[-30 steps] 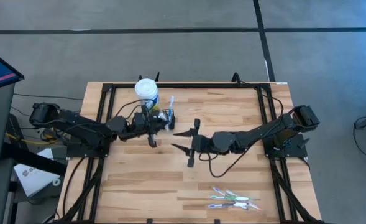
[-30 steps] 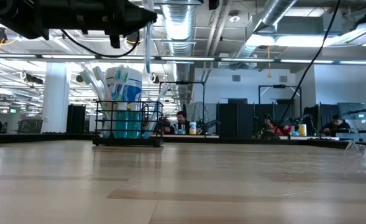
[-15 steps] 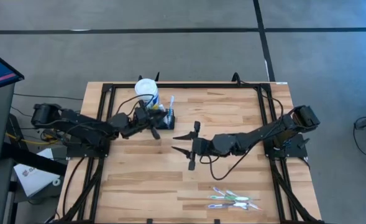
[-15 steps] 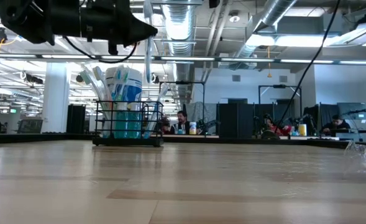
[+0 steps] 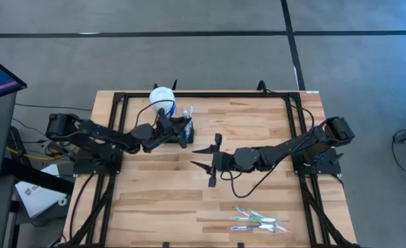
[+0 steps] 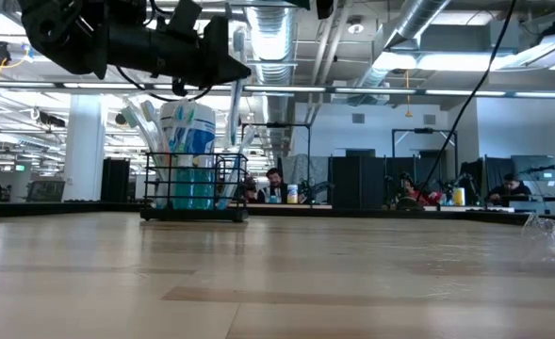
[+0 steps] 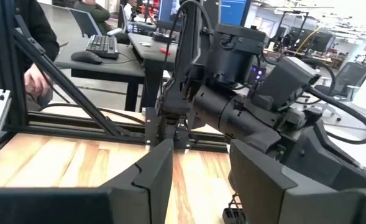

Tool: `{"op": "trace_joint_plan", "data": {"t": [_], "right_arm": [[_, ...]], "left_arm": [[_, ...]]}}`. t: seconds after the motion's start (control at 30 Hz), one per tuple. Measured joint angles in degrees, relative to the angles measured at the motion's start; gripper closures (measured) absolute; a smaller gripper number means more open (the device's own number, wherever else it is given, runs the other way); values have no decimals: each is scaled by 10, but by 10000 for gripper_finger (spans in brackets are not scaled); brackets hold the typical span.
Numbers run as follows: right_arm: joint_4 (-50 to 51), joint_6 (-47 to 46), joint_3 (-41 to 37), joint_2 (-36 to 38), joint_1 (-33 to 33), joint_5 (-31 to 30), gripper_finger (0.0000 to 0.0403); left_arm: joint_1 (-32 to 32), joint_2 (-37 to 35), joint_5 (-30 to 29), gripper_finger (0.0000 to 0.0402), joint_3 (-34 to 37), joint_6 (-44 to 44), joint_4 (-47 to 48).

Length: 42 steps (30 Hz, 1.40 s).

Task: Pick & Place toothbrushing station
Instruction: Put the blue toothbrush into the wire organizer

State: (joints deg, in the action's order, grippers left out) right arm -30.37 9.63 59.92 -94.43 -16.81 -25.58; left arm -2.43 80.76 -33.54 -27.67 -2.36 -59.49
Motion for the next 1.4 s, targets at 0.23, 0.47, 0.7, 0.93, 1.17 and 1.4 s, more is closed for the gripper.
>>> {"op": "trace_joint_plan", "data": {"t": [0.23,0.47,0.7,0.93,1.17,1.4], "right_arm": [[0,0,0,0,0,0,261],[1,0,0,0,0,0,260],[9,0,0,0,0,0,261],[15,0,0,0,0,0,263],[15,0,0,0,0,0,262],[15,-2,0,0,0,0,265]], "left_arm": [[-2,41,-23,381,-14,0,-2],[-2,65,-47,381,-15,-7,-12],[-1,65,-43,373,-15,-4,-13],[6,65,-40,343,-15,-2,-12],[14,65,-40,338,-15,-2,-12],[14,65,-40,337,-15,-2,-10]]}}
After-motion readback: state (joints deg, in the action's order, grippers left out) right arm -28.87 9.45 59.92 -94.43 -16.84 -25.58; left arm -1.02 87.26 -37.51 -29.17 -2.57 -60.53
